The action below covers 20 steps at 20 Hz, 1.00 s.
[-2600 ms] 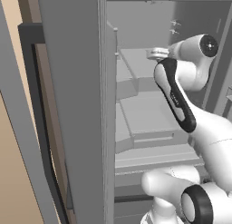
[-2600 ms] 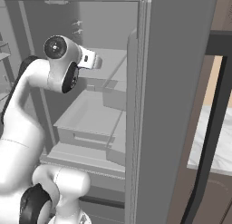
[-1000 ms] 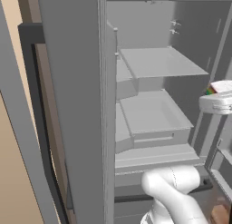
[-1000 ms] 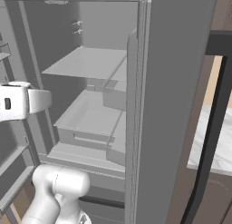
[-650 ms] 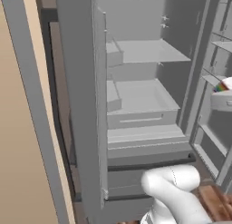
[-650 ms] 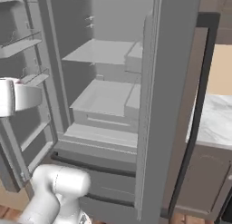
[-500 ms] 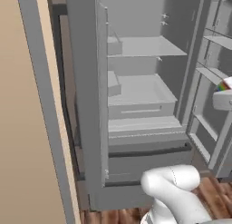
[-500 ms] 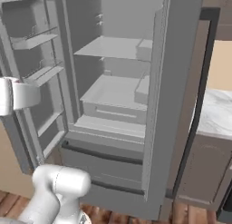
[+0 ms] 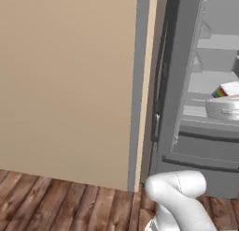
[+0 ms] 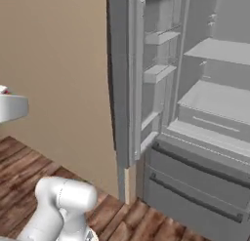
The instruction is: Take the cakes from the fridge and place them on the empty tray on the dining counter.
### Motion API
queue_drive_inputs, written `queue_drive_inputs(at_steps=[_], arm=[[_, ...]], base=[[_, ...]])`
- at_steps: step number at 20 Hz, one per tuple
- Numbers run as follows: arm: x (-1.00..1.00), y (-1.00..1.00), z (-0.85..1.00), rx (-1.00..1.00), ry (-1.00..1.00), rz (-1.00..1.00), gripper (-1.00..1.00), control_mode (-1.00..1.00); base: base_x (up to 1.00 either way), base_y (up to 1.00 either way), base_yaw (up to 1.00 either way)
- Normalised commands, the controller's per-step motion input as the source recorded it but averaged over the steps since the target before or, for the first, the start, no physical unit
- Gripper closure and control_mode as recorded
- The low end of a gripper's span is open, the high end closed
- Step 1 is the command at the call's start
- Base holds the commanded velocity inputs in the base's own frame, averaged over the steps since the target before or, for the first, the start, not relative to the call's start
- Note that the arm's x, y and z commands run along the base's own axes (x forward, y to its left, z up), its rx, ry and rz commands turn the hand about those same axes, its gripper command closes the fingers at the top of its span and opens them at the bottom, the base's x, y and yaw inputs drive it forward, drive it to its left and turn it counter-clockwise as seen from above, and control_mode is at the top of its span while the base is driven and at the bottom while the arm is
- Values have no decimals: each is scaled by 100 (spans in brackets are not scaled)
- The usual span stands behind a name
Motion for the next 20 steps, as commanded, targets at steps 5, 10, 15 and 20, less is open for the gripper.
queue_drive_inputs(at_steps=[5,10,15,20], arm=[[0,0,0,0,0,0,100,100],[0,0,0,0,0,0,100,100],[0,0,0,0,0,0,100,100],[0,0,0,0,0,0,100,100]], base=[[0,4,100],[0,0,100],[0,0,100],[55,-20,78]])
